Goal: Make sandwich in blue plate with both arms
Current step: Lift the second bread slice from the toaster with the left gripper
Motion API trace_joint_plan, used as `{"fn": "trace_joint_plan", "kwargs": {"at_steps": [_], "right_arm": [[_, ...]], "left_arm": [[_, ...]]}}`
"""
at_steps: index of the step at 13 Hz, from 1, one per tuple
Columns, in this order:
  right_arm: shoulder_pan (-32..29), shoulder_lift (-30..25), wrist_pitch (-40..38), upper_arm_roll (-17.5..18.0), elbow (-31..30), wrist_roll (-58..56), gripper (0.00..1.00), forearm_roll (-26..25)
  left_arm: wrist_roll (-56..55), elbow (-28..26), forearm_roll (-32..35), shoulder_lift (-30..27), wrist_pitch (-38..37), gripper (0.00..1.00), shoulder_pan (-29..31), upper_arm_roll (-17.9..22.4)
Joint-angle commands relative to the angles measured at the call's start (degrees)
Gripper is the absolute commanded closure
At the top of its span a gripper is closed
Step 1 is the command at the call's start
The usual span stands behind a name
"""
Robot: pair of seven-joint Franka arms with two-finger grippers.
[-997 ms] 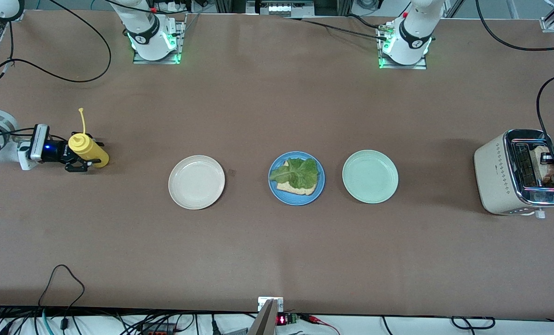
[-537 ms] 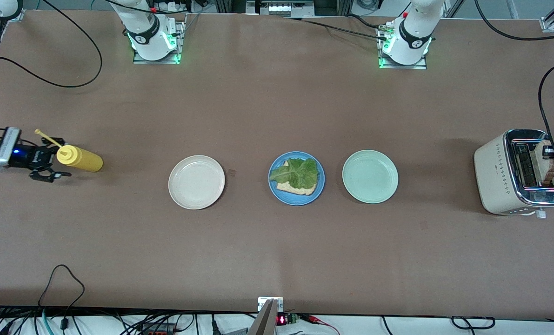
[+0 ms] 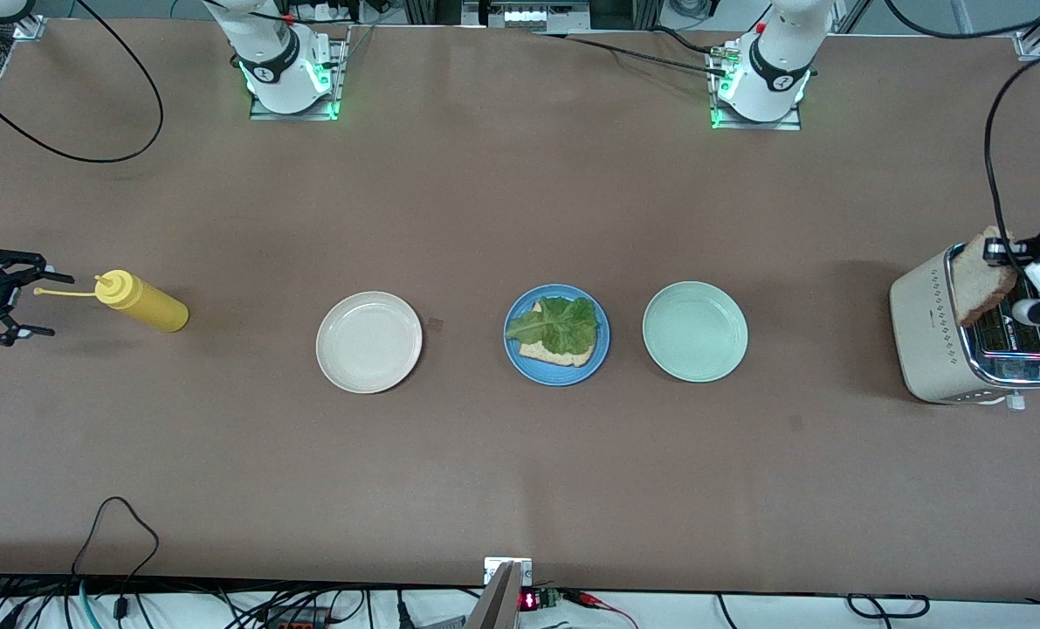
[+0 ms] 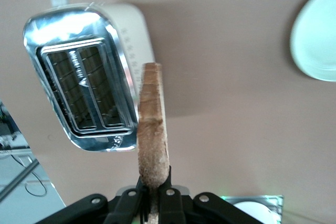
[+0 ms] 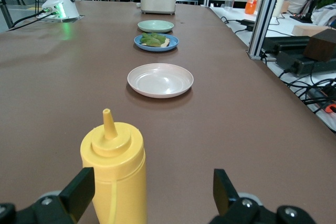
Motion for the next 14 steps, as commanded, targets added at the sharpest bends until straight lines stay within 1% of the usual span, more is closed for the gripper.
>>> {"fn": "trace_joint_plan", "kwargs": {"at_steps": [1,2,3,5,6,8,10,11,12,13,14], "right_arm": [[1.7,-6.6,0.0,-0.5,1.3,7.8,0.00,-4.2],[2.6,-9.7,0.3,-0.7,1.3,11.4,0.00,-6.2],[3.8,-12.3,0.5,-1.0,1.3,15.0,0.00,-8.0],[5.5,-16.2,0.5,-1.0,1.3,20.0,0.00,-9.1],[7.2,-18.3,1.2,-1.1,1.3,22.4,0.00,-9.7],[11.2,-23.4,2.6,-0.9,1.2,30.0,0.00,-14.7],[16.5,-28.4,2.5,-0.9,0.9,41.4,0.00,-19.7],[19.4,-30.6,2.5,-0.9,0.8,48.1,0.00,-22.0],[21.6,-32.3,2.5,-0.8,0.3,53.8,0.00,-23.9],[24.9,-34.3,2.6,-0.8,-0.9,59.8,0.00,-26.2],[27.9,-35.6,2.6,-0.8,-1.6,66.5,0.00,-28.8]], "left_arm": [[-0.1,3.0,-1.1,0.0,-4.5,0.99,0.2,-7.3],[-0.8,3.0,-1.2,0.1,-8.0,0.99,-1.0,-10.3],[-2.9,3.0,-2.6,0.1,-8.3,0.99,-1.7,-11.4],[-10.9,2.9,-11.2,1.2,-7.9,0.99,-3.6,-11.7],[-14.6,3.0,-15.3,3.5,-6.5,0.99,-4.5,-11.8],[-18.8,2.7,-19.6,6.2,-1.4,0.99,-7.7,-11.8],[-23.1,2.4,-22.3,8.6,3.8,0.99,-10.6,-11.8],[-24.3,2.4,-25.7,10.1,5.8,0.99,-11.3,-11.8],[-25.5,2.1,-31.2,11.5,9.4,0.99,-11.6,-11.7],[-25.9,2.0,-34.6,13.8,13.1,0.99,-11.8,-11.7],[-25.6,2.0,-35.9,16.5,15.5,0.99,-12.6,-11.7]]}}
